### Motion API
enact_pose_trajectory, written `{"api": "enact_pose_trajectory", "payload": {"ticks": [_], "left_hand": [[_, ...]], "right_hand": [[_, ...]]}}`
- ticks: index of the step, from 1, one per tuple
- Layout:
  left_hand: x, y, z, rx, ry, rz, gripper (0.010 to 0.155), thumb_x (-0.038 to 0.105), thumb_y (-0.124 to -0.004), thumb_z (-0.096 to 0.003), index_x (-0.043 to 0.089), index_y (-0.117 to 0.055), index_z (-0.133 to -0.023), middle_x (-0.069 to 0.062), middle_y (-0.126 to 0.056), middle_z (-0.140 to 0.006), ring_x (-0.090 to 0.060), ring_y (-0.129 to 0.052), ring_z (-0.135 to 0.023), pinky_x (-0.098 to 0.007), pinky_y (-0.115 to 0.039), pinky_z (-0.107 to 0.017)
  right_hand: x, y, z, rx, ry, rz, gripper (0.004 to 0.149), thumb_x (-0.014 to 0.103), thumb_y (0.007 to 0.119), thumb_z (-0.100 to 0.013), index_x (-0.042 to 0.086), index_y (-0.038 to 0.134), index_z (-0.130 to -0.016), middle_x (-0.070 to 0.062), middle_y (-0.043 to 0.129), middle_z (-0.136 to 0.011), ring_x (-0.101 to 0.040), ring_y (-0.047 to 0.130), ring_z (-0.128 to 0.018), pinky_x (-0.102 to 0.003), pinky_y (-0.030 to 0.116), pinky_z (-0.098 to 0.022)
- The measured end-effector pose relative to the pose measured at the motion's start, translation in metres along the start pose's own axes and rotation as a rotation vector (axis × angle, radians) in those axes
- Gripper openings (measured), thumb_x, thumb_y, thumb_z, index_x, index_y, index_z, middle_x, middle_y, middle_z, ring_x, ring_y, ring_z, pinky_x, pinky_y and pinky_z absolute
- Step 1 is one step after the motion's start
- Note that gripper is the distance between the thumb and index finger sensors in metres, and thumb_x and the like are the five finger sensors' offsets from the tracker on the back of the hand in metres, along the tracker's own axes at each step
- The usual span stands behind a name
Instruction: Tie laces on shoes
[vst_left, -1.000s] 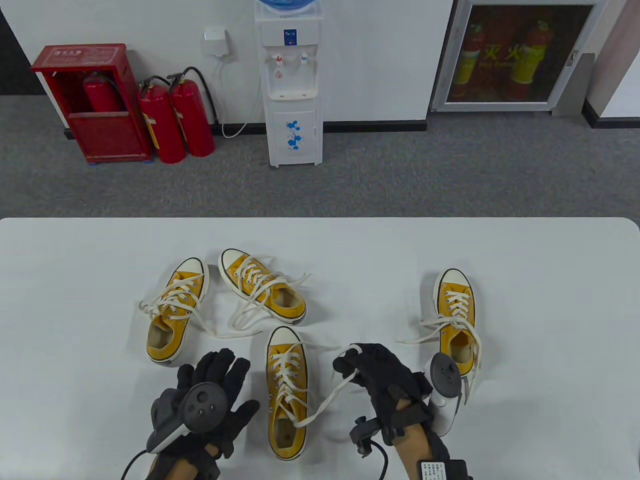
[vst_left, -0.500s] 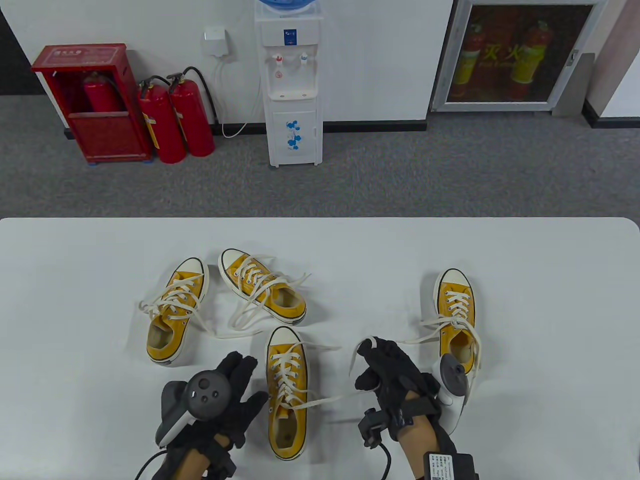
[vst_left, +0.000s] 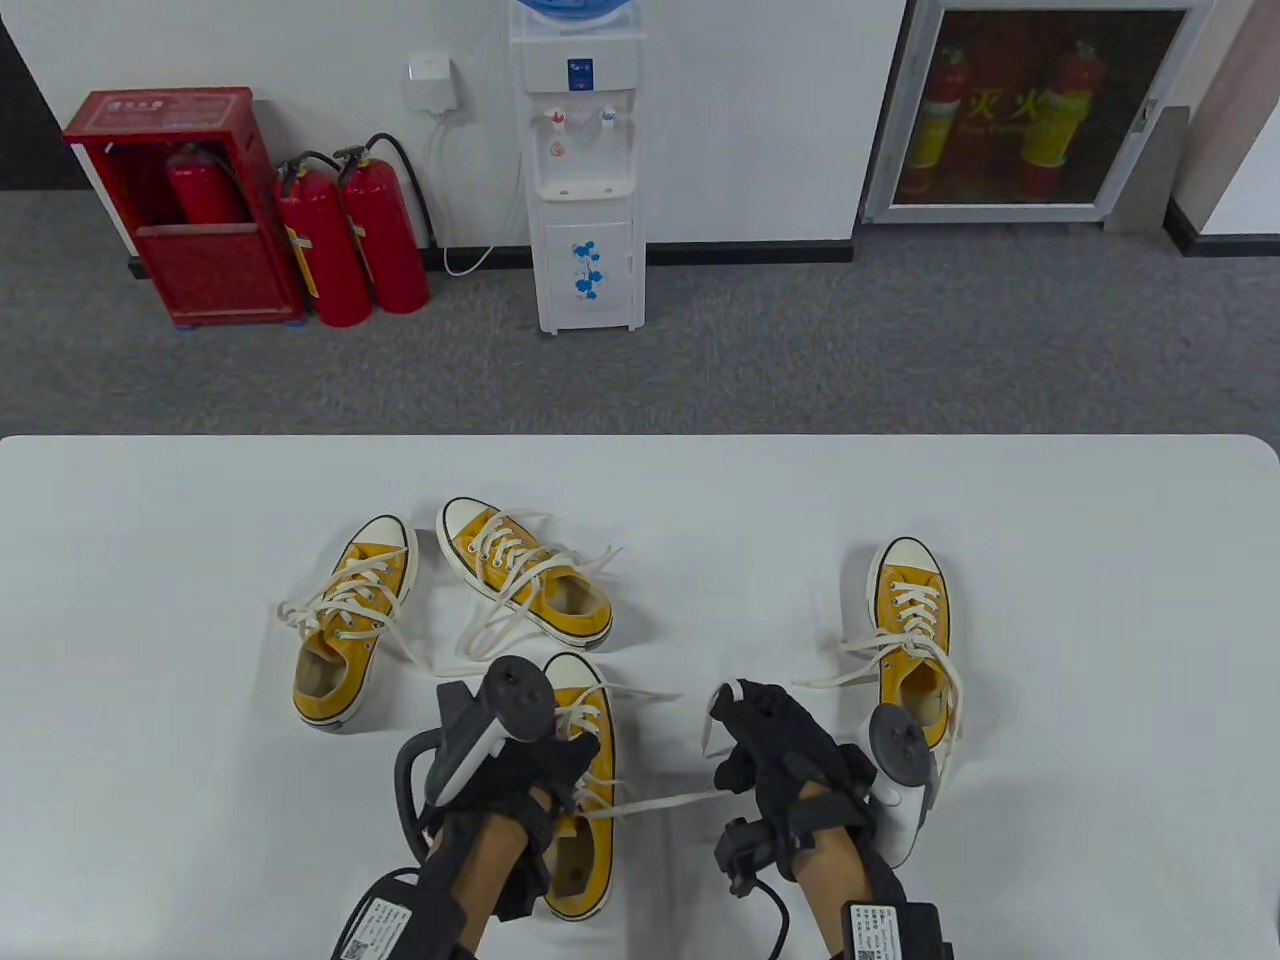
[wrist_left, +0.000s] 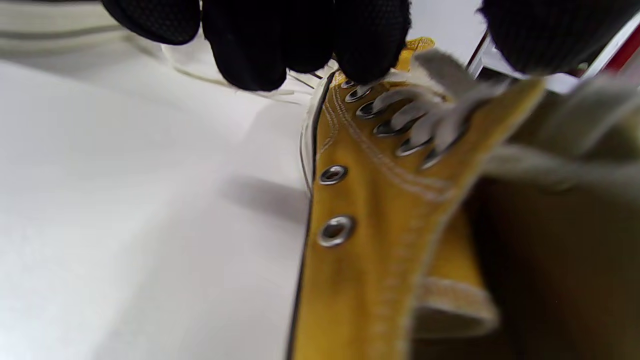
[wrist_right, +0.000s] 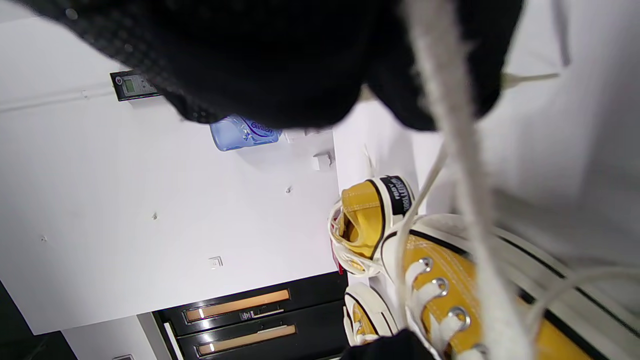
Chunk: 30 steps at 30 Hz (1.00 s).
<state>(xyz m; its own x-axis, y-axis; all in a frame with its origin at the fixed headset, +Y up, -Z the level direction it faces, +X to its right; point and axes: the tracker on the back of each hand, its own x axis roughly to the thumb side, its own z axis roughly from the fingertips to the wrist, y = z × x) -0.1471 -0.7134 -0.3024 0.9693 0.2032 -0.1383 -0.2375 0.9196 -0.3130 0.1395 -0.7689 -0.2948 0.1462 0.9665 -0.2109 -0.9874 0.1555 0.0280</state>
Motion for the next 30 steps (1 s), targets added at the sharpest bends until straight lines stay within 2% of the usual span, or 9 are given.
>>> {"api": "enact_pose_trajectory", "payload": {"ticks": [3,7,9,13,15,18,22,26,30], "left_hand": [[0.004,-0.005,0.0,0.013,0.002,-0.03,0.058,0.064,-0.076,-0.0455,0.027,-0.074,-0.089,-0.008,-0.068,-0.105,-0.036,-0.082,-0.088,-0.067,-0.057,-0.071],[-0.006,-0.005,-0.002,0.076,0.011,0.11,0.039,0.046,-0.081,-0.0487,0.028,-0.082,-0.083,-0.007,-0.076,-0.101,-0.036,-0.087,-0.084,-0.068,-0.055,-0.072],[-0.016,-0.005,-0.004,0.068,0.0,0.186,0.037,0.045,-0.082,-0.048,0.029,-0.085,-0.081,-0.007,-0.079,-0.1,-0.035,-0.088,-0.083,-0.069,-0.054,-0.072],[-0.045,-0.004,-0.005,0.043,-0.06,0.541,0.036,0.044,-0.08,-0.0488,0.031,-0.083,-0.083,-0.007,-0.084,-0.1,-0.035,-0.094,-0.084,-0.07,-0.058,-0.071],[-0.064,-0.003,-0.006,0.036,-0.092,0.742,0.036,0.044,-0.078,-0.0495,0.033,-0.08,-0.084,-0.005,-0.093,-0.094,-0.031,-0.102,-0.078,-0.067,-0.068,-0.068],[-0.088,-0.002,-0.006,0.032,-0.126,0.995,0.036,0.044,-0.077,-0.05,0.034,-0.077,-0.085,-0.004,-0.094,-0.093,-0.031,-0.104,-0.078,-0.063,-0.073,-0.065],[-0.112,-0.002,-0.004,0.033,-0.141,1.173,0.04,0.043,-0.075,-0.0504,0.03,-0.072,-0.087,-0.001,-0.096,-0.086,-0.028,-0.107,-0.073,-0.062,-0.076,-0.063],[-0.131,-0.007,-0.002,-0.019,-0.173,1.323,0.044,0.042,-0.072,-0.0512,0.028,-0.063,-0.091,0.002,-0.09,-0.081,-0.025,-0.106,-0.071,-0.06,-0.077,-0.063],[-0.14,-0.016,0.0,-0.049,-0.233,1.489,0.044,0.042,-0.071,-0.0513,0.028,-0.061,-0.092,0.002,-0.087,-0.078,-0.021,-0.107,-0.058,-0.057,-0.083,-0.058]], "right_hand": [[0.001,-0.001,0.0,0.001,0.002,0.001,0.042,0.038,0.083,-0.046,0.02,0.077,-0.083,-0.009,0.075,-0.09,0.004,0.094,-0.017,-0.032,0.089,-0.032],[0.0,-0.001,-0.002,0.024,0.014,0.009,0.042,0.038,0.084,-0.046,0.02,0.077,-0.083,-0.009,0.075,-0.089,0.003,0.094,-0.018,-0.032,0.089,-0.033],[0.001,-0.001,-0.001,0.019,0.015,0.012,0.042,0.037,0.084,-0.046,0.02,0.077,-0.083,-0.009,0.075,-0.089,0.003,0.095,-0.018,-0.033,0.089,-0.033],[0.001,-0.002,-0.001,0.019,0.019,0.012,0.042,0.038,0.084,-0.046,0.02,0.077,-0.083,-0.009,0.075,-0.089,0.003,0.095,-0.019,-0.033,0.089,-0.033],[0.001,-0.002,-0.001,0.019,0.019,0.013,0.042,0.038,0.084,-0.046,0.02,0.077,-0.083,-0.009,0.075,-0.089,0.003,0.095,-0.019,-0.033,0.088,-0.033],[0.001,-0.002,-0.001,0.017,0.016,0.009,0.042,0.038,0.083,-0.046,0.02,0.077,-0.083,-0.009,0.075,-0.089,0.003,0.095,-0.019,-0.033,0.089,-0.033],[0.001,-0.003,-0.002,0.007,0.006,0.024,0.041,0.038,0.084,-0.046,0.021,0.078,-0.083,-0.008,0.077,-0.089,0.002,0.095,-0.018,-0.033,0.089,-0.033],[0.003,-0.004,-0.002,0.005,-0.003,0.01,0.042,0.038,0.084,-0.046,0.02,0.078,-0.083,-0.008,0.077,-0.089,0.002,0.095,-0.018,-0.033,0.089,-0.033],[0.005,-0.005,0.0,0.0,-0.02,0.017,0.041,0.038,0.084,-0.046,0.021,0.078,-0.083,-0.008,0.077,-0.089,0.002,0.095,-0.018,-0.033,0.089,-0.033]]}}
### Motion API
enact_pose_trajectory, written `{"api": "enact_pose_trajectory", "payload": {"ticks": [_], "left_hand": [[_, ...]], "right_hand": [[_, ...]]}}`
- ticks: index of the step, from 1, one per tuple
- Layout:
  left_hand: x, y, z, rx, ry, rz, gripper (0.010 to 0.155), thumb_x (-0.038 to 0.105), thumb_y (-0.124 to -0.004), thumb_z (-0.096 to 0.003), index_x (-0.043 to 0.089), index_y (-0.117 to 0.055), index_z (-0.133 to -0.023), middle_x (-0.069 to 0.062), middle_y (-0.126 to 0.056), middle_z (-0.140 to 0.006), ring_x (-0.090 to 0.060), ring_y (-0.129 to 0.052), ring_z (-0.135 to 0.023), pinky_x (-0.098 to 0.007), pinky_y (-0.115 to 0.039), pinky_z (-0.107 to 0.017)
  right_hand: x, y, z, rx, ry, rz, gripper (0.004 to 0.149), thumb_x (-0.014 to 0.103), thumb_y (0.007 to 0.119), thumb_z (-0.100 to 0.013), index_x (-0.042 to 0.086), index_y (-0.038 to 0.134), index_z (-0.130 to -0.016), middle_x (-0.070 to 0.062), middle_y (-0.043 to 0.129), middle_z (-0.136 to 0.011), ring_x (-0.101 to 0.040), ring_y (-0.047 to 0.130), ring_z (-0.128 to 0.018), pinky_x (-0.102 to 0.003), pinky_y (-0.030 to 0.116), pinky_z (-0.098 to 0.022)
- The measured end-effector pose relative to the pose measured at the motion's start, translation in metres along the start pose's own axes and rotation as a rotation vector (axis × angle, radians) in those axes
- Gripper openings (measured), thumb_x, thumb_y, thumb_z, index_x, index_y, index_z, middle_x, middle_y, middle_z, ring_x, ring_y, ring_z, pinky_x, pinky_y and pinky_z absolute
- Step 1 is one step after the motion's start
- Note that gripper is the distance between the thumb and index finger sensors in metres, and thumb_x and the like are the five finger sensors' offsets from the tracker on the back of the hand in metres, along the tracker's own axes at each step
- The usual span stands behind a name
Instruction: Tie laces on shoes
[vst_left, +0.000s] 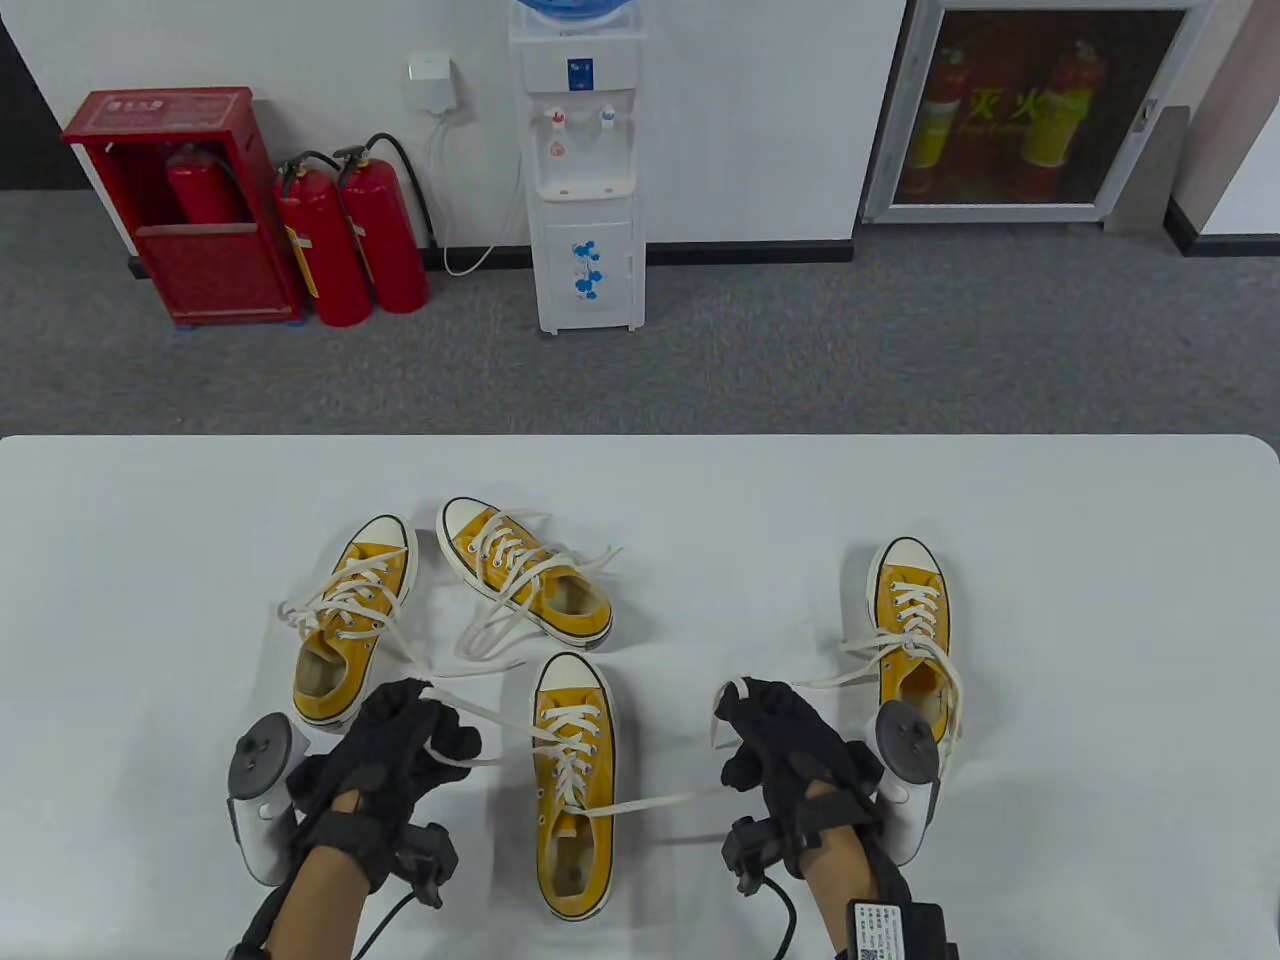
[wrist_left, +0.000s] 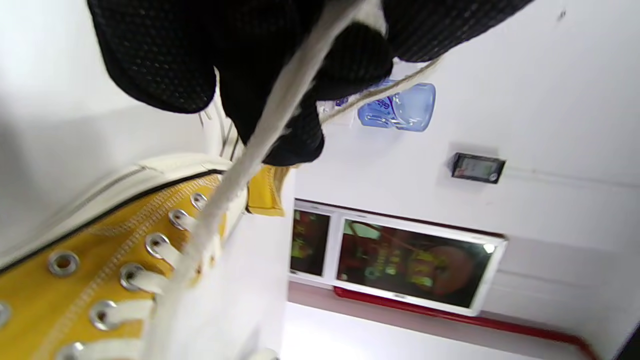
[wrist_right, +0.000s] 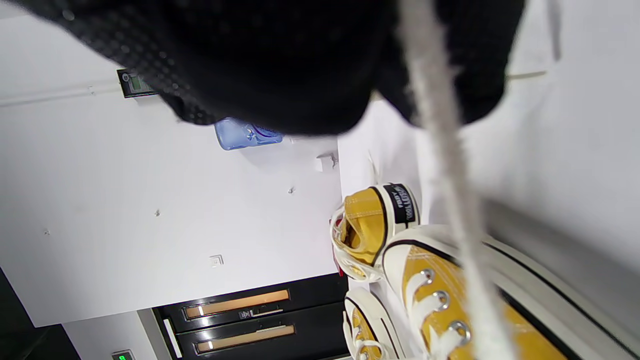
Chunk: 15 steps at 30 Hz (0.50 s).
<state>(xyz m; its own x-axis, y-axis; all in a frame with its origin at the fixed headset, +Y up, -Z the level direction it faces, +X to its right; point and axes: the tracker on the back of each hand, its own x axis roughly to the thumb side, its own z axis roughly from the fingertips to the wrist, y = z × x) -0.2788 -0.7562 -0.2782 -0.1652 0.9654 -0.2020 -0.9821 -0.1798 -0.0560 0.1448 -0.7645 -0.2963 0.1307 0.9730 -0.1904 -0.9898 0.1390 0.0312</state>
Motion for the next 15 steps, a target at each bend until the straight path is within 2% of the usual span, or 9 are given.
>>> {"api": "enact_pose_trajectory", "payload": {"ticks": [3,6,9,12,15], "left_hand": [[-0.004,0.002,0.003,-0.03,-0.011,0.102,0.044,0.041,-0.072,-0.0513,0.027,-0.061,-0.092,0.0,-0.087,-0.077,-0.019,-0.106,-0.045,-0.054,-0.088,-0.051],[-0.006,0.005,0.006,-0.023,-0.032,0.104,0.044,0.041,-0.072,-0.0509,0.026,-0.062,-0.091,0.001,-0.089,-0.077,-0.006,-0.103,-0.022,-0.043,-0.096,-0.033],[-0.004,0.006,0.007,-0.036,-0.032,0.069,0.044,0.043,-0.073,-0.0507,0.027,-0.064,-0.091,0.004,-0.091,-0.078,0.001,-0.101,-0.01,-0.032,-0.097,-0.015],[-0.003,0.005,0.008,-0.047,-0.033,0.082,0.044,0.044,-0.073,-0.0509,0.027,-0.064,-0.091,0.004,-0.093,-0.079,0.002,-0.101,-0.005,-0.028,-0.096,-0.009],[-0.002,0.0,0.007,-0.083,-0.046,0.063,0.044,0.044,-0.072,-0.0513,0.027,-0.063,-0.091,0.003,-0.092,-0.084,0.002,-0.1,-0.005,-0.028,-0.096,-0.009]], "right_hand": [[0.0,0.001,0.0,0.001,-0.009,-0.002,0.041,0.038,0.084,-0.046,0.021,0.078,-0.083,-0.008,0.077,-0.089,0.002,0.095,-0.018,-0.033,0.089,-0.033],[-0.001,0.001,0.0,-0.001,-0.017,0.007,0.041,0.038,0.084,-0.046,0.021,0.079,-0.083,-0.008,0.079,-0.086,0.002,0.095,-0.018,-0.033,0.089,-0.033],[0.001,0.001,0.0,-0.006,-0.032,0.01,0.041,0.038,0.085,-0.046,0.021,0.08,-0.083,-0.007,0.083,-0.08,0.001,0.095,-0.018,-0.034,0.089,-0.033],[0.008,0.006,0.002,0.006,-0.069,0.042,0.041,0.037,0.085,-0.045,0.019,0.082,-0.082,-0.007,0.086,-0.074,0.0,0.095,-0.017,-0.035,0.089,-0.032],[0.018,0.014,0.004,0.024,-0.118,0.107,0.041,0.036,0.085,-0.045,0.018,0.084,-0.083,-0.006,0.089,-0.069,0.0,0.094,-0.015,-0.036,0.089,-0.031]]}}
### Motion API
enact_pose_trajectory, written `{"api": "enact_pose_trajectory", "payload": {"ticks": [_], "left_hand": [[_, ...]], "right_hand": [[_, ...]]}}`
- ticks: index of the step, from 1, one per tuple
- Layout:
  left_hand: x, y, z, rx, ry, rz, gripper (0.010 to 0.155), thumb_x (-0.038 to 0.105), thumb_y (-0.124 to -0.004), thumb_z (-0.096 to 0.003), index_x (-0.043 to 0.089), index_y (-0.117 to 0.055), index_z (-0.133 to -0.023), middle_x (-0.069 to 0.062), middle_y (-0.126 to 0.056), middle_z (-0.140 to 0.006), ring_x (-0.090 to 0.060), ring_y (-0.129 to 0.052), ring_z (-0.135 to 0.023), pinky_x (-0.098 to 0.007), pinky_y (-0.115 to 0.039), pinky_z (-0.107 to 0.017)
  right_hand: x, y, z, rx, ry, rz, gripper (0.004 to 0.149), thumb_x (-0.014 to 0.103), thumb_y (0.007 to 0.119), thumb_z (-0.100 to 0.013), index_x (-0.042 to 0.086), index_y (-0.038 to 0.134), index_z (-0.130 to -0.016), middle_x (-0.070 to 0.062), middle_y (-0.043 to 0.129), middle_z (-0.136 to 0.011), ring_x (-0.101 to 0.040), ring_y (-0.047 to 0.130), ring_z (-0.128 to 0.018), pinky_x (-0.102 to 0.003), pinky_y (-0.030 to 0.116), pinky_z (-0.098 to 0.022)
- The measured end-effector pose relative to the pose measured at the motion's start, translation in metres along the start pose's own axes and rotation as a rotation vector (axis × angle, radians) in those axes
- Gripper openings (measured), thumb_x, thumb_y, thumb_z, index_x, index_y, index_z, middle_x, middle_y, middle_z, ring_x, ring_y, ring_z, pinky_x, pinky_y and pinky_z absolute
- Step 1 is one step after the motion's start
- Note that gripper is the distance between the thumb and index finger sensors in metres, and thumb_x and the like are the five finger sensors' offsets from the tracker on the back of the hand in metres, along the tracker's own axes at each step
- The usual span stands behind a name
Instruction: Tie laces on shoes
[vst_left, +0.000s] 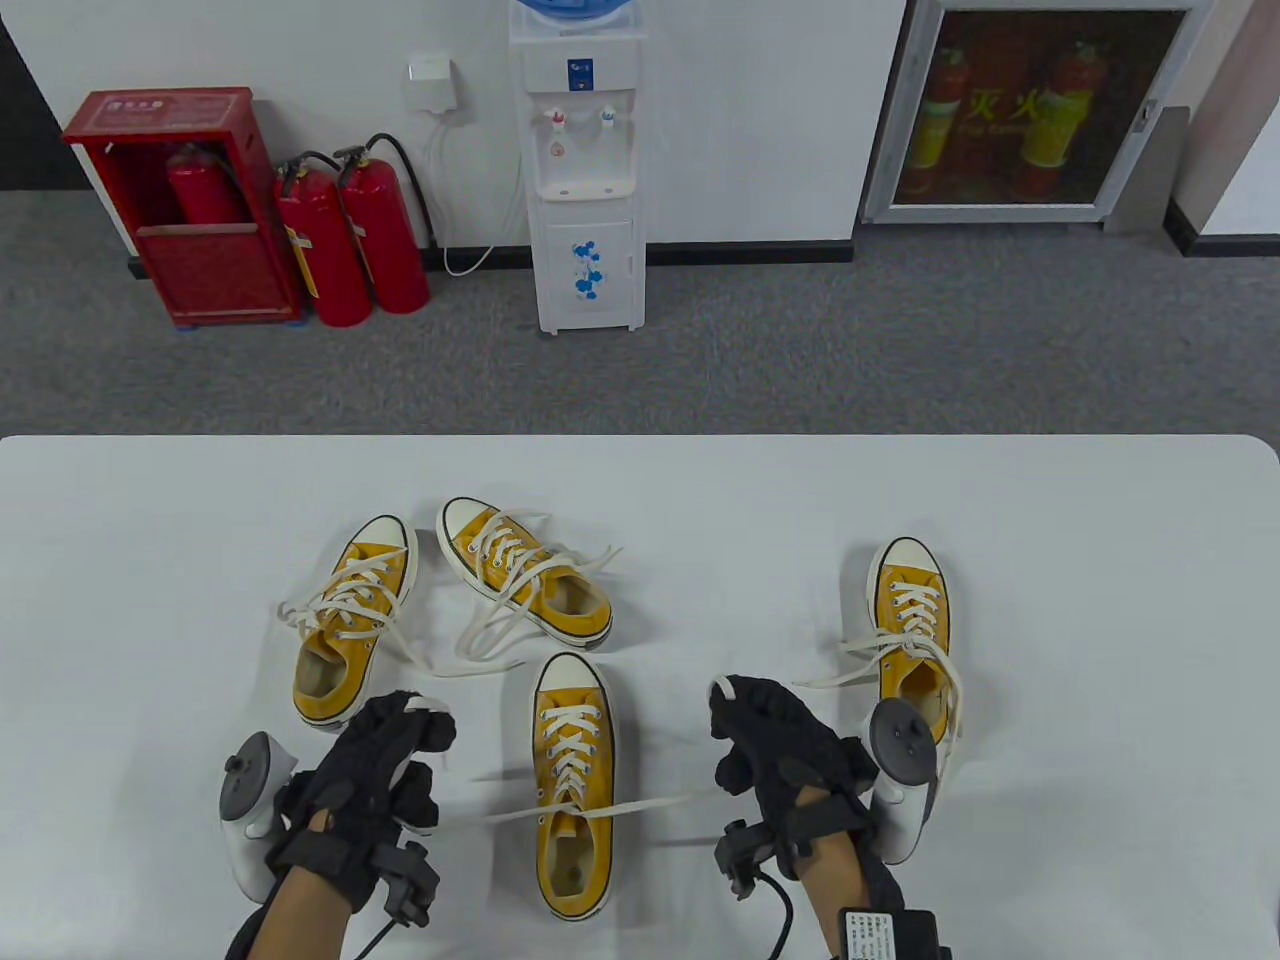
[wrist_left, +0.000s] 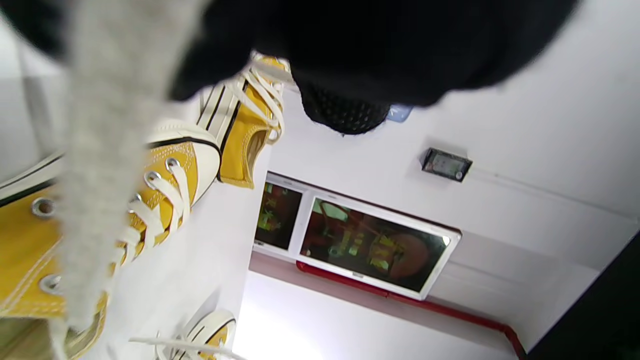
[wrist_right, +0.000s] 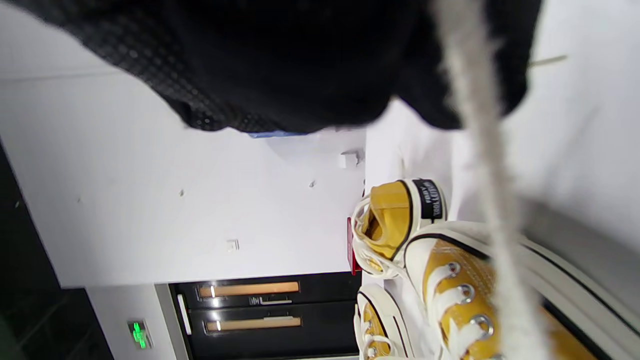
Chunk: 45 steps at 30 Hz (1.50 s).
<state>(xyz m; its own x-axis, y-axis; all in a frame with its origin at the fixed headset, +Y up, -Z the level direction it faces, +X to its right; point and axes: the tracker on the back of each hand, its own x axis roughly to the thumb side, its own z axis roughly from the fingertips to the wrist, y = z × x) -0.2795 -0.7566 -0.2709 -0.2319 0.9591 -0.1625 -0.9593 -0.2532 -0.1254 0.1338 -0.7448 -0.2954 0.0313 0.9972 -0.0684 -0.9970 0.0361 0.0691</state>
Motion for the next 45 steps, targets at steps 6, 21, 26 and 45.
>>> {"api": "enact_pose_trajectory", "payload": {"ticks": [6,21,26,45], "left_hand": [[0.0,-0.011,0.0,-0.067,-0.031,0.024,0.044,0.045,-0.071,-0.0522,0.028,-0.061,-0.092,-0.001,-0.086,-0.096,0.001,-0.102,-0.01,-0.029,-0.096,-0.015],[-0.013,-0.029,-0.006,-0.228,-0.046,0.055,0.049,0.05,-0.065,-0.0542,0.03,-0.054,-0.098,-0.004,-0.07,-0.111,-0.004,-0.108,-0.031,-0.034,-0.096,-0.03],[-0.019,-0.039,-0.006,-0.278,-0.03,0.036,0.06,0.056,-0.064,-0.0541,0.029,-0.051,-0.106,-0.005,-0.067,-0.113,-0.005,-0.109,-0.034,-0.034,-0.096,-0.031],[-0.014,-0.047,-0.003,-0.235,-0.052,-0.211,0.061,0.058,-0.067,-0.0516,0.024,-0.073,-0.102,-0.012,-0.083,-0.098,-0.033,-0.102,-0.066,-0.05,-0.087,-0.049]], "right_hand": [[0.02,0.028,-0.004,0.094,-0.06,0.127,0.042,0.035,0.085,-0.045,0.018,0.085,-0.084,-0.006,0.09,-0.066,-0.001,0.094,-0.014,-0.037,0.089,-0.032],[0.046,0.135,-0.001,0.368,-0.198,0.428,0.041,0.036,0.084,-0.046,0.018,0.089,-0.082,-0.006,0.093,-0.065,-0.001,0.094,-0.013,-0.038,0.089,-0.031],[0.042,0.146,0.002,0.406,-0.197,0.433,0.041,0.036,0.084,-0.046,0.018,0.09,-0.082,-0.006,0.093,-0.064,-0.002,0.094,-0.013,-0.038,0.089,-0.031],[0.031,0.137,0.005,0.403,-0.187,0.393,0.04,0.038,0.086,-0.045,0.02,0.092,-0.08,-0.004,0.096,-0.06,-0.002,0.095,-0.013,-0.039,0.089,-0.032]]}}
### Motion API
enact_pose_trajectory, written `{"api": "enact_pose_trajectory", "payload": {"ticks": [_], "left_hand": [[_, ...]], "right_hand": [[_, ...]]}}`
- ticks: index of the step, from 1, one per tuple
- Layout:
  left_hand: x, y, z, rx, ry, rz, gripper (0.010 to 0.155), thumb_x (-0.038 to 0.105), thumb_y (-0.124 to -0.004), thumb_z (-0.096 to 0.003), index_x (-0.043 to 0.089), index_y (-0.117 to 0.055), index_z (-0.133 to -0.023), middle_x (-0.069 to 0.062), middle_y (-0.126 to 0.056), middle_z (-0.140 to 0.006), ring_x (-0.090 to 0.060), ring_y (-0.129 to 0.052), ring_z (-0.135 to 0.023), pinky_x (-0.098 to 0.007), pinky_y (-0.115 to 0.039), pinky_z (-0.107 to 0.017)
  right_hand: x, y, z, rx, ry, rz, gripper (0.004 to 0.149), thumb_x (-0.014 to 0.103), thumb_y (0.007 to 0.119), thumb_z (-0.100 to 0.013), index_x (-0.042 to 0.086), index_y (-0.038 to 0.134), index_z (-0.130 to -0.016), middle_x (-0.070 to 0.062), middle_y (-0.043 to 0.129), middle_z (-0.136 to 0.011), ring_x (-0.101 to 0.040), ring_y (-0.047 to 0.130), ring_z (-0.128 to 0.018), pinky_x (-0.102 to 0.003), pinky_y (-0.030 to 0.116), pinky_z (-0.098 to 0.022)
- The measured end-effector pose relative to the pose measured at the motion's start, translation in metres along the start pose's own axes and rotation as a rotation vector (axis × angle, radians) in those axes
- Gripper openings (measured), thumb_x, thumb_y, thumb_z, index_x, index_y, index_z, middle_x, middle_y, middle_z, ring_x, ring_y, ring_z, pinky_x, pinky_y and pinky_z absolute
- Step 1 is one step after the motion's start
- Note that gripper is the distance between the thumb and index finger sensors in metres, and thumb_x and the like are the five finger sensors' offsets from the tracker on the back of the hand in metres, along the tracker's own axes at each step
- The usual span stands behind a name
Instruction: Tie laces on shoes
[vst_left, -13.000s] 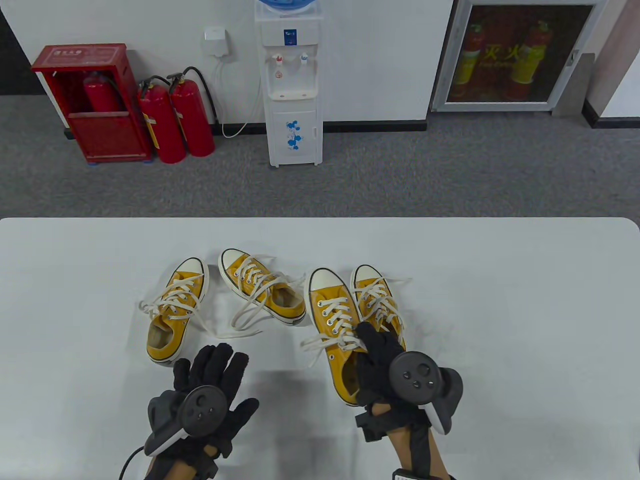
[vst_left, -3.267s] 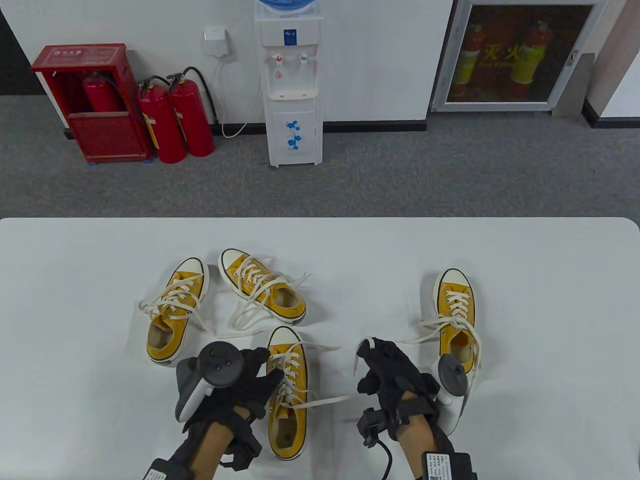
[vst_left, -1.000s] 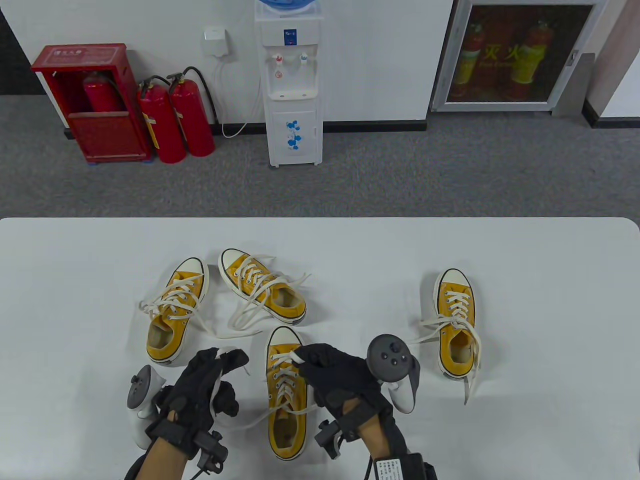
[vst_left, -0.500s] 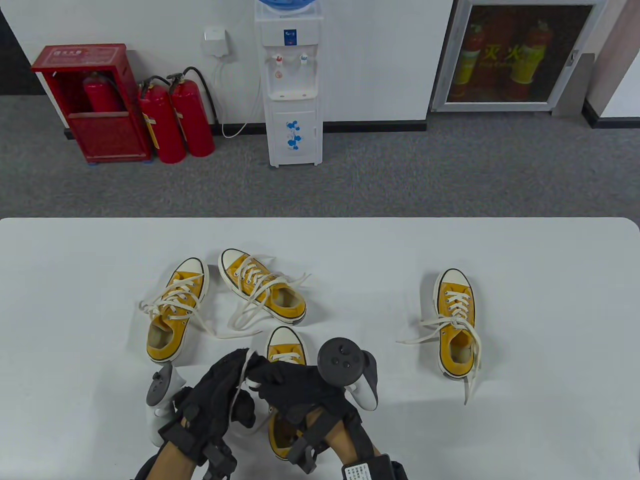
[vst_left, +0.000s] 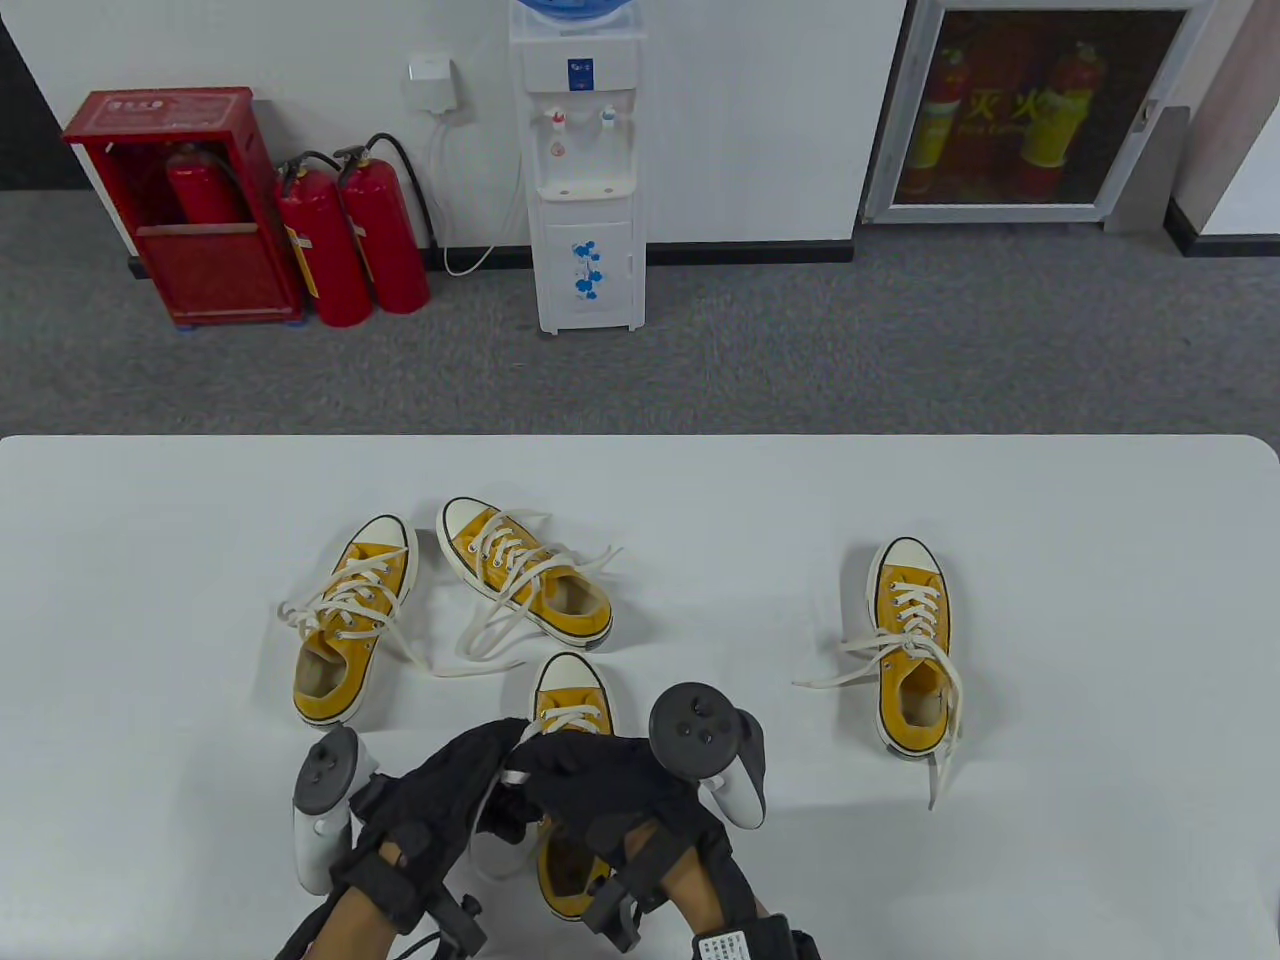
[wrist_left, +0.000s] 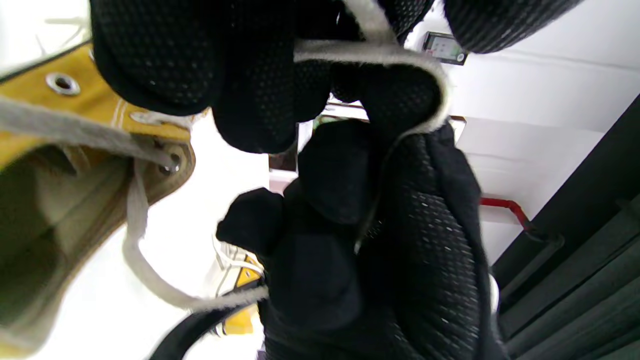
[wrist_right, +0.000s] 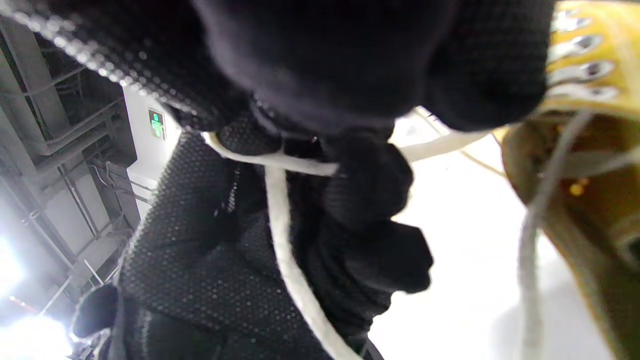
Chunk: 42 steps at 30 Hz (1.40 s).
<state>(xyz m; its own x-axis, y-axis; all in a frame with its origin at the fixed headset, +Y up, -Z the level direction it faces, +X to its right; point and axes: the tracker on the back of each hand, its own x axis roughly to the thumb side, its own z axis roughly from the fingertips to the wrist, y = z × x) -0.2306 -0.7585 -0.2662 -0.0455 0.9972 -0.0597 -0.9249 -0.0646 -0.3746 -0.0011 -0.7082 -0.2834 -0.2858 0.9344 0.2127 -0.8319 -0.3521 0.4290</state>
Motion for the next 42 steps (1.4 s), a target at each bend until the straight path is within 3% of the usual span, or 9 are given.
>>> {"api": "enact_pose_trajectory", "payload": {"ticks": [8,13,19,24,29,33,35,38,42], "left_hand": [[0.018,-0.002,0.005,0.083,-0.08,-0.359,0.058,0.06,-0.067,-0.0497,0.026,-0.084,-0.093,-0.009,-0.091,-0.087,-0.029,-0.101,-0.054,-0.05,-0.086,-0.044],[0.022,-0.004,0.005,0.069,-0.094,-0.453,0.056,0.06,-0.069,-0.0491,0.025,-0.088,-0.088,-0.01,-0.093,-0.081,-0.028,-0.099,-0.046,-0.051,-0.084,-0.04],[0.025,-0.01,0.005,0.033,-0.105,-0.573,0.054,0.064,-0.074,-0.0468,0.028,-0.091,-0.083,-0.006,-0.095,-0.071,-0.022,-0.096,-0.038,-0.05,-0.085,-0.038],[0.027,-0.015,0.004,0.019,-0.11,-0.638,0.047,0.065,-0.08,-0.044,0.03,-0.095,-0.072,-0.002,-0.097,-0.061,-0.018,-0.095,-0.03,-0.047,-0.086,-0.033],[0.025,-0.014,0.003,0.003,-0.108,-0.51,0.037,0.059,-0.081,-0.0465,0.03,-0.1,-0.059,0.0,-0.099,-0.053,-0.018,-0.095,-0.025,-0.047,-0.087,-0.03],[0.02,-0.009,0.003,0.018,-0.084,-0.401,0.036,0.057,-0.08,-0.0477,0.029,-0.101,-0.056,-0.001,-0.1,-0.052,-0.019,-0.095,-0.024,-0.048,-0.087,-0.03],[0.018,-0.005,0.004,0.043,-0.072,-0.346,0.036,0.056,-0.08,-0.0481,0.029,-0.102,-0.056,-0.001,-0.1,-0.052,-0.019,-0.096,-0.025,-0.048,-0.087,-0.03],[0.015,0.001,0.004,0.082,-0.054,-0.289,0.036,0.056,-0.081,-0.0482,0.028,-0.103,-0.056,-0.002,-0.1,-0.053,-0.02,-0.096,-0.025,-0.048,-0.087,-0.031],[0.012,0.005,0.005,0.1,-0.037,-0.261,0.036,0.055,-0.081,-0.0485,0.028,-0.103,-0.057,-0.003,-0.098,-0.058,-0.021,-0.096,-0.029,-0.049,-0.086,-0.034]], "right_hand": [[-0.001,-0.009,0.005,-0.04,-0.003,-0.027,0.042,0.038,0.086,-0.045,0.017,0.09,-0.081,-0.006,0.091,-0.068,-0.005,0.095,-0.021,-0.042,0.086,-0.038],[-0.003,-0.015,0.008,-0.065,0.001,-0.045,0.042,0.038,0.086,-0.043,0.015,0.089,-0.079,-0.009,0.077,-0.086,-0.009,0.092,-0.036,-0.045,0.081,-0.043],[-0.01,-0.017,0.007,-0.071,0.006,-0.071,0.043,0.042,0.087,-0.042,0.014,0.089,-0.075,-0.009,0.069,-0.093,-0.015,0.089,-0.052,-0.049,0.074,-0.051],[-0.016,-0.018,0.006,-0.105,0.008,-0.08,0.044,0.045,0.088,-0.041,0.015,0.088,-0.073,-0.01,0.066,-0.097,-0.022,0.086,-0.067,-0.054,0.068,-0.057],[-0.023,-0.017,0.005,-0.159,0.025,-0.01,0.045,0.044,0.088,-0.041,0.015,0.086,-0.076,-0.01,0.064,-0.099,-0.027,0.084,-0.076,-0.059,0.063,-0.062],[-0.026,-0.02,0.007,-0.222,0.083,0.064,0.056,0.039,0.082,-0.046,0.013,0.072,-0.095,-0.011,0.049,-0.108,-0.036,0.066,-0.095,-0.065,0.05,-0.068],[-0.027,-0.026,0.01,-0.265,0.093,0.121,0.054,0.036,0.08,-0.047,0.015,0.073,-0.096,-0.011,0.051,-0.108,-0.039,0.062,-0.099,-0.067,0.045,-0.069],[-0.026,-0.036,0.018,-0.349,0.081,0.102,0.048,0.034,0.081,-0.046,0.015,0.081,-0.091,-0.011,0.062,-0.104,-0.038,0.071,-0.093,-0.066,0.051,-0.068],[-0.023,-0.037,0.022,-0.309,0.024,0.059,0.046,0.035,0.083,-0.046,0.015,0.085,-0.087,-0.011,0.072,-0.097,-0.033,0.084,-0.079,-0.062,0.059,-0.064]]}}
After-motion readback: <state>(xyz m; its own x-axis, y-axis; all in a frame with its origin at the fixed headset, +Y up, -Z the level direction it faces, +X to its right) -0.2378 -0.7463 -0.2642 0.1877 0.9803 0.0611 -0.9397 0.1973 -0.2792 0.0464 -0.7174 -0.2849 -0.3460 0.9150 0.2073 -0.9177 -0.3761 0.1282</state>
